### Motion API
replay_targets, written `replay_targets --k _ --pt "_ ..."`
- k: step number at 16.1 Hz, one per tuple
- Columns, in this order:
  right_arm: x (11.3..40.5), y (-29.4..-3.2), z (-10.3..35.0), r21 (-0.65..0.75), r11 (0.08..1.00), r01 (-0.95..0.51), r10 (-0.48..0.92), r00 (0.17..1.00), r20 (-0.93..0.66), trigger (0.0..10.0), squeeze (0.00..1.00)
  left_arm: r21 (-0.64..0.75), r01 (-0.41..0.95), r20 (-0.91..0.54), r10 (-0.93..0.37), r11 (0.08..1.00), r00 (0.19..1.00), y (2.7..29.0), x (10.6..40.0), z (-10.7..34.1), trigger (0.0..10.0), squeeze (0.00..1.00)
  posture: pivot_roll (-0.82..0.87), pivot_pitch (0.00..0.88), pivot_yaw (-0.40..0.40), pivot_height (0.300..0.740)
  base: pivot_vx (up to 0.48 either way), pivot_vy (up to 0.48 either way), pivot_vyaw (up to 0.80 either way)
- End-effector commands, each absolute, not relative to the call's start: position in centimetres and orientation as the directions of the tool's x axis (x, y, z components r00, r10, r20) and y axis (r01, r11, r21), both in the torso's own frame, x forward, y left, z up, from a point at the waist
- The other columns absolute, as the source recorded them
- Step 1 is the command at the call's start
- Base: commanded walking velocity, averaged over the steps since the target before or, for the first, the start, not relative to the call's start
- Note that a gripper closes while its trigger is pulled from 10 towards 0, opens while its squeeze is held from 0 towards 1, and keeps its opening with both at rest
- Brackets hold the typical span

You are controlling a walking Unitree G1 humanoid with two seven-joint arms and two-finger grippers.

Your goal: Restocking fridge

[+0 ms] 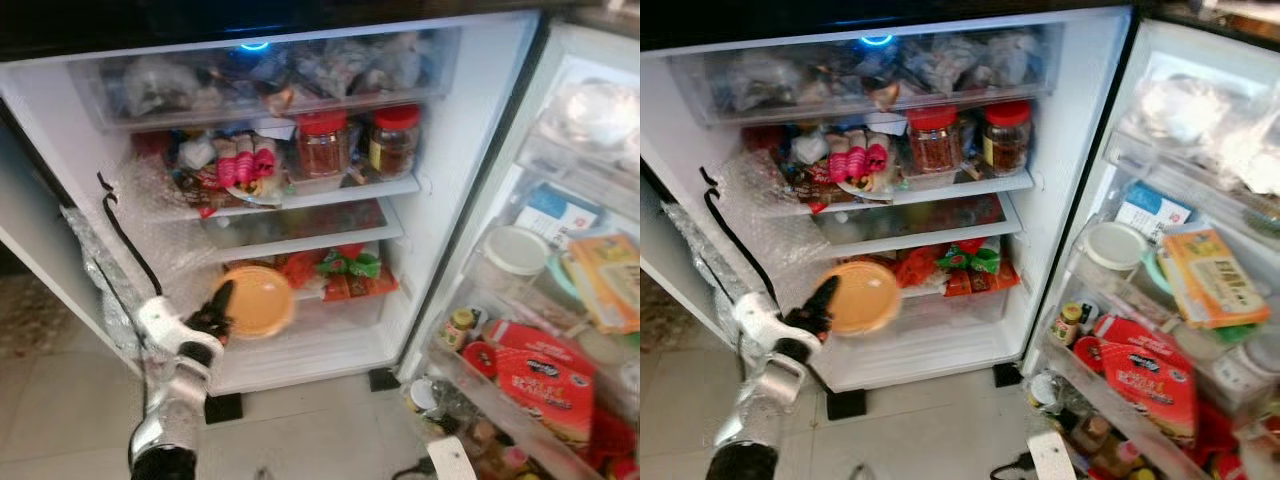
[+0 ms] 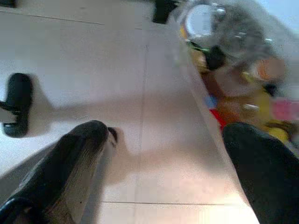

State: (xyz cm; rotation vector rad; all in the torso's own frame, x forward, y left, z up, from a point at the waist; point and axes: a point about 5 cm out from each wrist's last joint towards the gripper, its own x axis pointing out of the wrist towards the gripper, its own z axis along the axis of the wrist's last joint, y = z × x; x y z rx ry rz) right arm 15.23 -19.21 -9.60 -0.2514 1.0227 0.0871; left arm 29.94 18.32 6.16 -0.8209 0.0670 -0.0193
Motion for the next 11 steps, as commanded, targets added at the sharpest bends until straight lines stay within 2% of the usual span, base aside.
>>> replay_targets --k 1,6,11 --pt "15.15 -18.81 -9.69 -0.157 0.970 -0.187 -0.039 0.516 -0.856 10.0 0.00 -0.723 -0.021 -0.056 -0.029 0.690 0.998 19.02 29.94 6.35 10.0 0.00 -0.13 0.054 -0.019 0.740 0.000 0.000 0.00" --pt "14.84 -18.93 -9.80 -0.165 0.968 -0.188 -0.048 0.507 -0.860 10.0 0.00 -0.725 -0.019 -0.060 -0.035 0.689 0.998 18.99 29.94 6.35 10.0 0.00 -0.14 0.061 -0.019 0.740 0.000 0.000 0.00" --pt "14.63 -18.97 -9.89 -0.172 0.966 -0.194 -0.054 0.500 -0.864 10.0 0.00 -0.725 -0.019 -0.063 -0.039 0.688 0.997 18.99 29.82 6.30 10.0 0.00 -0.13 0.065 -0.019 0.740 0.257 0.000 0.00"
